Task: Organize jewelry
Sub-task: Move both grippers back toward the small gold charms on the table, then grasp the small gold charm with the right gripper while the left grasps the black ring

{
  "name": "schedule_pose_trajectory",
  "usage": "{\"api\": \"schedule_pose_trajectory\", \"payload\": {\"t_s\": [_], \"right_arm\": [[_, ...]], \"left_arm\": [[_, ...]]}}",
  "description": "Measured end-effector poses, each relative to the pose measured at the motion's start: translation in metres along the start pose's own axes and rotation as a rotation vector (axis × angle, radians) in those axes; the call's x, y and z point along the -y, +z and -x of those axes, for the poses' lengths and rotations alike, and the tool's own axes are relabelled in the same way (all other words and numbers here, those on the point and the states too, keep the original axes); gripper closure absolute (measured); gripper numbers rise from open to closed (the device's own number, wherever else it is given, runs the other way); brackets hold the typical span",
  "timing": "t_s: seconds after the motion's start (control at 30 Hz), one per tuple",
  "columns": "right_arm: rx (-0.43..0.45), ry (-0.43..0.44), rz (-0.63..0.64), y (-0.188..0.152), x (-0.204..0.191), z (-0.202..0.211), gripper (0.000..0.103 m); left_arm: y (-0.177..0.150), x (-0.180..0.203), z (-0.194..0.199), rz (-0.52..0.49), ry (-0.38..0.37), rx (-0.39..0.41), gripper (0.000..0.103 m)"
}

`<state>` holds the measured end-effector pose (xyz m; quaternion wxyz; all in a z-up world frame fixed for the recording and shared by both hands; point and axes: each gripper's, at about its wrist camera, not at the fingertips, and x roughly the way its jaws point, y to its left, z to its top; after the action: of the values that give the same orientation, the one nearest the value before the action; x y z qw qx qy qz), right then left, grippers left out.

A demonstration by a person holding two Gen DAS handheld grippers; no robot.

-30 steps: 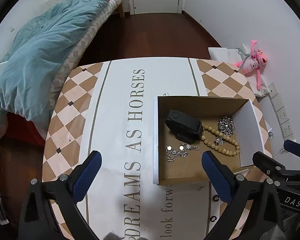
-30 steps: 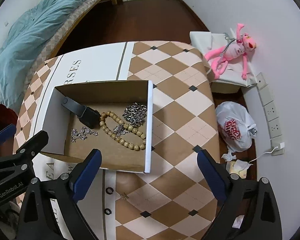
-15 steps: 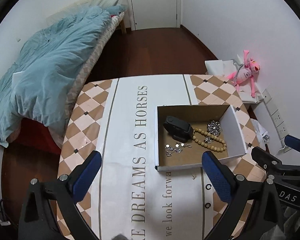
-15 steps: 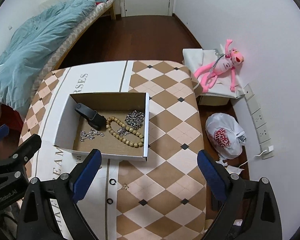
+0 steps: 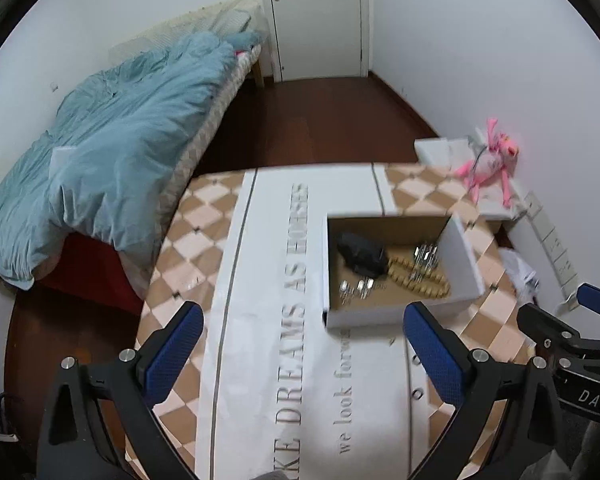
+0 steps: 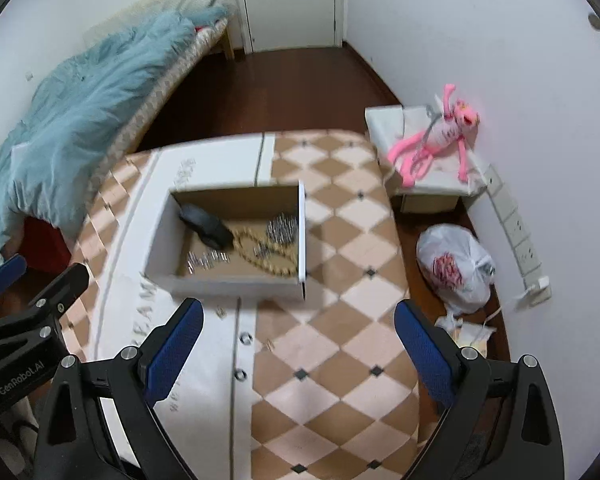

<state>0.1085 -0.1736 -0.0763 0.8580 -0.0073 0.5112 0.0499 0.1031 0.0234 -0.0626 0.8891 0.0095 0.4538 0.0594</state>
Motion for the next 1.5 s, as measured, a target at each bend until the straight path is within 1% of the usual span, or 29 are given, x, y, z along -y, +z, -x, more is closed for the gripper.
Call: {"api": "schedule_pose_trajectory", "payload": {"t_s": [0.1, 0.13, 0.17, 0.2, 0.23, 0.27, 0.3, 0.4, 0.47, 0.53, 0.6, 0.67, 0.7, 0.73, 0.83, 1.0, 1.17, 1.23, 1.27, 1.3, 1.33, 1.4, 1.43, 1.47, 1.5], "right_arm": [[-0.054, 0.038, -0.024, -0.022, 0.006, -0.034, 0.006], [-0.077, 0.058, -0.033, -0.030, 0.008, -0.048, 0.013], [-0.106, 0.105, -0.051, -0.038, 0.011, -0.065, 0.019], [-0.132, 0.131, -0.066, -0.045, 0.013, -0.079, 0.035], [-0.155, 0.144, -0.078, -0.051, 0.015, -0.091, 0.044], [-0.170, 0.162, -0.086, -0.057, 0.016, -0.103, 0.048], [-0.169, 0.168, -0.083, -0.060, 0.015, -0.110, 0.051], [-0.148, 0.172, -0.043, -0.068, 0.009, -0.123, 0.053], [-0.119, 0.170, 0.001, -0.069, 0.002, -0.125, 0.054], [-0.113, 0.172, 0.036, -0.068, -0.005, -0.126, 0.057], [-0.105, 0.146, 0.080, -0.067, -0.013, -0.127, 0.059], [-0.091, 0.103, 0.122, -0.068, -0.019, -0.127, 0.068], [-0.085, 0.076, 0.138, -0.068, -0.021, -0.127, 0.079], [-0.081, 0.063, 0.145, -0.069, -0.022, -0.127, 0.095], [-0.089, 0.081, 0.104, -0.069, -0.013, -0.125, 0.094], [-0.088, 0.131, -0.037, -0.070, 0.022, -0.112, 0.094], [-0.087, 0.147, -0.111, -0.076, 0.046, -0.100, 0.095], [-0.087, 0.146, -0.128, -0.079, 0.052, -0.097, 0.095], [-0.085, 0.143, -0.134, -0.080, 0.055, -0.095, 0.095], [-0.085, 0.142, -0.140, -0.080, 0.057, -0.094, 0.095], [-0.086, 0.139, -0.145, -0.080, 0.059, -0.092, 0.095], [-0.083, 0.134, -0.154, -0.081, 0.064, -0.090, 0.095], [-0.083, 0.132, -0.156, -0.081, 0.066, -0.090, 0.095], [-0.083, 0.129, -0.158, -0.081, 0.067, -0.089, 0.095], [-0.082, 0.129, -0.160, -0.081, 0.068, -0.089, 0.095]], "left_arm": [[-0.024, 0.002, -0.025, -0.007, 0.031, -0.046, 0.001], [-0.031, 0.003, -0.034, -0.008, 0.042, -0.063, 0.001], [-0.041, 0.005, -0.048, -0.011, 0.051, -0.097, 0.001], [-0.047, 0.005, -0.056, -0.011, 0.052, -0.118, 0.001], [-0.053, 0.006, -0.065, -0.009, 0.057, -0.142, 0.001], [-0.059, 0.006, -0.076, -0.007, 0.059, -0.176, 0.001], [-0.063, 0.007, -0.081, -0.005, 0.057, -0.190, 0.001], [-0.071, 0.008, -0.092, -0.003, 0.060, -0.218, 0.001], [-0.073, 0.008, -0.097, -0.001, 0.058, -0.230, 0.001], [-0.075, 0.009, -0.100, 0.001, 0.052, -0.236, 0.001], [-0.075, 0.010, -0.101, 0.001, 0.052, -0.241, 0.001], [-0.076, 0.011, -0.102, 0.000, 0.048, -0.246, 0.001], [-0.077, 0.011, -0.102, 0.000, 0.048, -0.247, 0.001], [-0.076, 0.011, -0.103, -0.002, 0.047, -0.248, 0.001], [-0.078, 0.016, -0.100, -0.006, 0.030, -0.248, 0.001], [-0.080, 0.037, -0.090, -0.028, -0.028, -0.229, 0.001], [-0.086, 0.069, -0.091, -0.053, -0.134, -0.245, 0.002], [-0.089, 0.081, -0.090, -0.072, -0.152, -0.238, 0.003], [-0.090, 0.088, -0.089, -0.089, -0.155, -0.230, 0.012], [-0.090, 0.091, -0.089, -0.101, -0.156, -0.226, 0.027], [-0.091, 0.095, -0.089, -0.113, -0.157, -0.228, 0.035], [-0.093, 0.100, -0.090, -0.123, -0.165, -0.240, 0.064], [-0.094, 0.102, -0.091, -0.125, -0.169, -0.244, 0.070], [-0.093, 0.103, -0.091, -0.130, -0.163, -0.233, 0.073], [-0.092, 0.103, -0.092, -0.134, -0.166, -0.231, 0.079]]}}
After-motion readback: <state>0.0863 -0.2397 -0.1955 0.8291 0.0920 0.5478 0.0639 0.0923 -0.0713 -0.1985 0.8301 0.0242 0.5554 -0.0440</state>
